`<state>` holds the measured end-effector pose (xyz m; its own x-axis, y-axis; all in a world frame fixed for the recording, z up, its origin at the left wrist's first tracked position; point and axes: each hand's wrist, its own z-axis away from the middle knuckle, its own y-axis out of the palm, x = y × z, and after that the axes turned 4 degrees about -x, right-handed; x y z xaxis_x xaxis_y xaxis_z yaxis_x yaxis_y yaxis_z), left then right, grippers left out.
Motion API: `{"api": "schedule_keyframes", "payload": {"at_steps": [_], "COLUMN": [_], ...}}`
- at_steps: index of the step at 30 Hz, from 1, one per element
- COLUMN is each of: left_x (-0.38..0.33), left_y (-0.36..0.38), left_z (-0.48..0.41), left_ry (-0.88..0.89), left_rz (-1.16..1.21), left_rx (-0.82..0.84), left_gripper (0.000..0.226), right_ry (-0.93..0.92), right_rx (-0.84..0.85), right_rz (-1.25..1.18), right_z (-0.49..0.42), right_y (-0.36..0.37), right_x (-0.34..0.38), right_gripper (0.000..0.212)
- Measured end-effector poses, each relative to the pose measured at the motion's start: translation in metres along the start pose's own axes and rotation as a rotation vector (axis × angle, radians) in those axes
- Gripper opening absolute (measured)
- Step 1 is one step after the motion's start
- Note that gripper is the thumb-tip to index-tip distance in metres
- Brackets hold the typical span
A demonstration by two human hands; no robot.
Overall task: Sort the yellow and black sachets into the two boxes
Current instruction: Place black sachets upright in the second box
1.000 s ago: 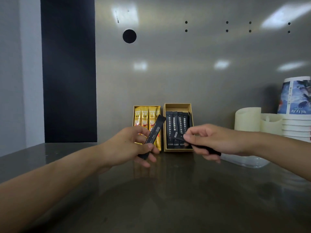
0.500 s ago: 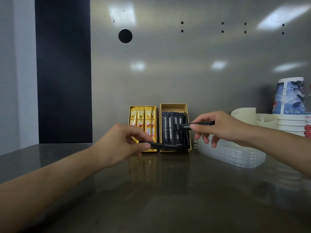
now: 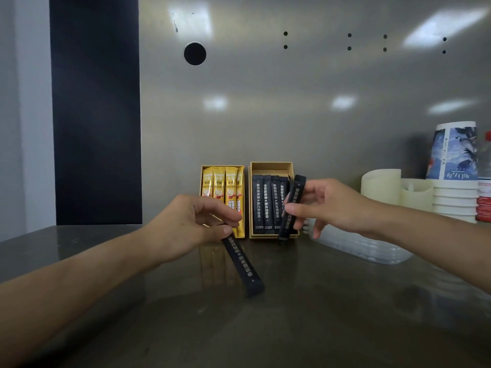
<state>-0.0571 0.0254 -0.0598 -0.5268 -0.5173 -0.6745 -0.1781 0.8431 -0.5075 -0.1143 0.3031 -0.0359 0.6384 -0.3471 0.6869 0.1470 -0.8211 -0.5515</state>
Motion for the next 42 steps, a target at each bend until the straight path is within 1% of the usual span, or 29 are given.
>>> {"api": "schedule_keyframes", "payload": {"at_steps": [2,4,7,10,13,16,21,24,28,30,32,34,36,38,40,42], "left_x": [-0.002,-0.004,-0.006,-0.005,-0.004,-0.002,-0.001,-0.001,0.0,0.0,-0.001,-0.002,-0.004,-0.005,-0.006,-0.005], "left_y": [0.0,0.0,-0.001,-0.001,-0.002,-0.003,-0.004,-0.005,-0.004,-0.003,-0.002,-0.003,-0.005,-0.006,-0.006,-0.006], "left_z": [0.0,0.0,0.0,0.0,-0.001,-0.002,-0.002,-0.002,-0.002,-0.002,-0.002,-0.002,-0.002,-0.001,-0.001,0.0], "left_ry": [-0.026,-0.042,-0.026,-0.002,0.006,0.004,0.0,0.001,-0.001,-0.01,-0.021,-0.035,-0.043,-0.048,-0.055,-0.059], "left_rz": [0.052,0.087,0.076,0.035,0.003,0.007,0.007,0.002,0.006,0.028,0.055,0.095,0.15,0.194,0.23,0.241], "left_rx": [-0.03,-0.052,-0.076,-0.084,-0.093,-0.105,-0.113,-0.111,-0.109,-0.11,-0.12,-0.136,-0.152,-0.168,-0.18,-0.187], "left_gripper": [0.02,0.022,0.023,0.024,0.026,0.026,0.024,0.024,0.024,0.025,0.025,0.026,0.025,0.023,0.02,0.017], "right_ry": [0.008,0.023,-0.023,-0.084,-0.115,-0.132,-0.233,-0.238,-0.221,-0.233,-0.234,-0.272,-0.336,-0.306,-0.203,-0.142], "right_rx": [-0.036,-0.116,-0.226,-0.312,-0.294,-0.254,-0.296,-0.309,-0.308,-0.314,-0.337,-0.376,-0.353,-0.201,-0.01,0.089], "right_rz": [0.038,0.077,0.112,0.255,0.348,0.483,0.706,0.796,0.917,0.9,0.884,0.838,0.716,0.512,0.316,0.211], "right_z": [-0.002,-0.005,-0.011,-0.019,-0.031,-0.041,-0.043,-0.04,-0.037,-0.036,-0.034,-0.03,-0.021,-0.009,0.004,0.01], "right_y": [0.003,0.005,0.002,-0.004,-0.006,-0.003,-0.001,-0.001,0.0,0.001,0.003,0.006,0.011,0.019,0.028,0.037], "right_x": [-0.002,-0.004,-0.008,-0.011,-0.012,-0.015,-0.024,-0.026,-0.026,-0.026,-0.024,-0.019,-0.009,0.002,0.007,0.003], "right_gripper": [0.038,0.047,0.045,0.041,0.041,0.045,0.056,0.068,0.072,0.07,0.063,0.046,0.032,0.034,0.036,0.03]}}
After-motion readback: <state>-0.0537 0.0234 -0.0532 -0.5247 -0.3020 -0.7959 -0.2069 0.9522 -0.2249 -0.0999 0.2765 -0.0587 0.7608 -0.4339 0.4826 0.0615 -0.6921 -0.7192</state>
